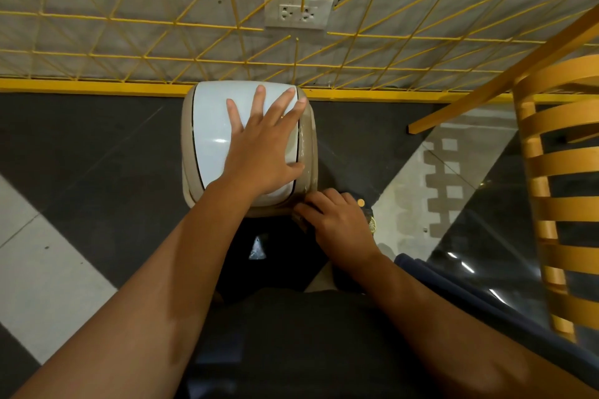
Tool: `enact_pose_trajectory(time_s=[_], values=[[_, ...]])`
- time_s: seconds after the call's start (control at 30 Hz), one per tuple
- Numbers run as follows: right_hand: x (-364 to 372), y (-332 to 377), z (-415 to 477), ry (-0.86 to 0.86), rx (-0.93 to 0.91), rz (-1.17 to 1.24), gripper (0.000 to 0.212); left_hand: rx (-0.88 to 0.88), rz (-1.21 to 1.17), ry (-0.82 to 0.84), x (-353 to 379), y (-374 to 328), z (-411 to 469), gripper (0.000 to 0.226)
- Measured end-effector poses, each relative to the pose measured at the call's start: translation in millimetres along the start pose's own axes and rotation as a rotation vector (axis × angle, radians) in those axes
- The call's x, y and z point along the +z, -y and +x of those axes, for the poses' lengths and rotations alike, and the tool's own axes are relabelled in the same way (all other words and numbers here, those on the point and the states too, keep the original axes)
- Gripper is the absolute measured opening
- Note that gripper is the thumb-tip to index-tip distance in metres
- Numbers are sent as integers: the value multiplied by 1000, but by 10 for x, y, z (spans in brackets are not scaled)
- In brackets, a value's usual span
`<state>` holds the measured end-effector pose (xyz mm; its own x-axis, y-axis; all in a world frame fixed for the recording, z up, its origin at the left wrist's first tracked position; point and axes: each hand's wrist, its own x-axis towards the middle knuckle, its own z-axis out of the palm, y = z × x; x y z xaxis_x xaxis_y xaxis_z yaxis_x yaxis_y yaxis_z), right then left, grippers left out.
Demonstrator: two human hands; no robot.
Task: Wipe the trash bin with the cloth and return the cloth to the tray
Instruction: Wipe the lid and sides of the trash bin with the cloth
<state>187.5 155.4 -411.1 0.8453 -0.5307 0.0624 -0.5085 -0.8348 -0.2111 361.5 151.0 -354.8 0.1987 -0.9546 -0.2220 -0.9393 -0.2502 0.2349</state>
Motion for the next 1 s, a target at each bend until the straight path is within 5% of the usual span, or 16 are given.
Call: enact_pose_trajectory(time_s=[0.53,1.0], values=[[76,135,-14,-32,222,150,17,4,-1,1,-4,3,9,89],[83,377,6,6,128,191,31,17,2,-5,-6,18,2,89]])
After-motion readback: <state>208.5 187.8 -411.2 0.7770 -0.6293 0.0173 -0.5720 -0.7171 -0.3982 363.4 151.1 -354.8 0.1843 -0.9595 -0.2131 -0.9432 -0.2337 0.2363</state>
